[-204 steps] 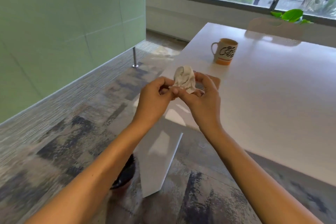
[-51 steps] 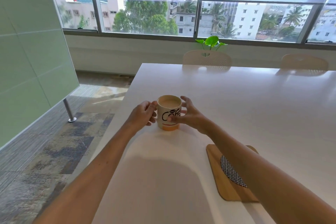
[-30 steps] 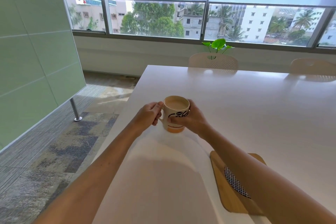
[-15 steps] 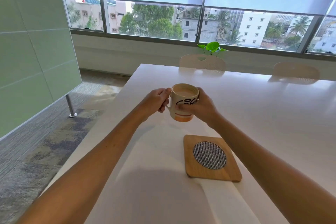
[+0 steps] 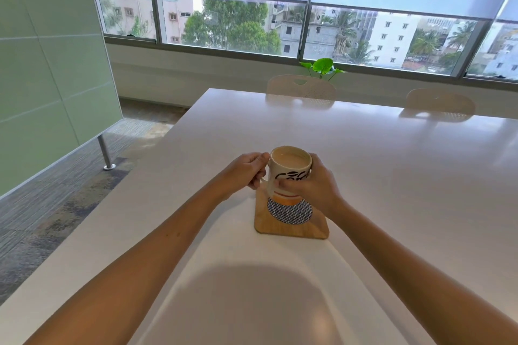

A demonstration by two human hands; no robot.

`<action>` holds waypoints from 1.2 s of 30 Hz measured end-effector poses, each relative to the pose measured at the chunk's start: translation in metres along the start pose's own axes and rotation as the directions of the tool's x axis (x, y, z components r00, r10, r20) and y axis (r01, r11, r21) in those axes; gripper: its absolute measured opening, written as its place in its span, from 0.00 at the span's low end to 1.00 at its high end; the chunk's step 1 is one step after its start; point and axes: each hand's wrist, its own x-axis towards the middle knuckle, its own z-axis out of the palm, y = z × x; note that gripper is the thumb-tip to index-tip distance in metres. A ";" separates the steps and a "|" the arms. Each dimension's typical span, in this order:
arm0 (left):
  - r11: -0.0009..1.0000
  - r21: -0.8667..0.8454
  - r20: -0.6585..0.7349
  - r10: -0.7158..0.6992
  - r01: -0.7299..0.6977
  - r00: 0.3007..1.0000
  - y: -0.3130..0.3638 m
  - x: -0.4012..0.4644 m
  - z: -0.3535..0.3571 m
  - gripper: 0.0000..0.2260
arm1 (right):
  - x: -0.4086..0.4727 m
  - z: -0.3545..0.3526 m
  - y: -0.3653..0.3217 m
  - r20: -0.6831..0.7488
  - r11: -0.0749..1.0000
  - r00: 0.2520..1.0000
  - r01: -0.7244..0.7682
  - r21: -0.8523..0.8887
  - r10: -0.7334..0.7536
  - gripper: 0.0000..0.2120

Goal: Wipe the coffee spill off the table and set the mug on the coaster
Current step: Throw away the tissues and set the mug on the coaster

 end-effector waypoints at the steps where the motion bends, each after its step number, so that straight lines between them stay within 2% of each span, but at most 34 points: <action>1: 1.000 0.006 0.007 -0.003 0.003 1.000 0.000 -0.002 0.004 0.16 | -0.004 -0.002 0.002 -0.001 1.000 1.000 -0.006 -0.003 0.006 0.37; 9: 0.998 0.049 0.008 -0.031 0.030 0.999 -0.006 -0.010 0.021 0.17 | -0.020 -0.006 0.015 0.007 0.999 0.999 -0.049 0.001 0.049 0.36; 25: 0.997 0.001 -0.034 -0.075 0.075 0.997 -0.009 -0.014 0.027 0.16 | -0.022 -0.007 0.016 0.090 0.995 0.992 -0.088 0.054 0.083 0.39; 30: 0.994 0.087 -0.176 -0.054 0.070 0.983 -0.009 -0.020 0.035 0.17 | -0.023 -0.013 0.018 0.197 0.991 0.975 -0.119 0.059 0.105 0.41; 34: 0.979 0.200 -0.407 0.044 0.042 0.912 -0.022 -0.035 0.042 0.16 | -0.027 -0.029 0.027 0.329 0.986 0.941 -0.021 -0.168 0.076 0.41; 36: 0.930 0.355 -0.469 0.092 0.092 0.879 -0.030 -0.043 0.039 0.15 | -0.031 -0.036 0.034 0.412 0.941 0.902 0.017 -0.339 0.131 0.35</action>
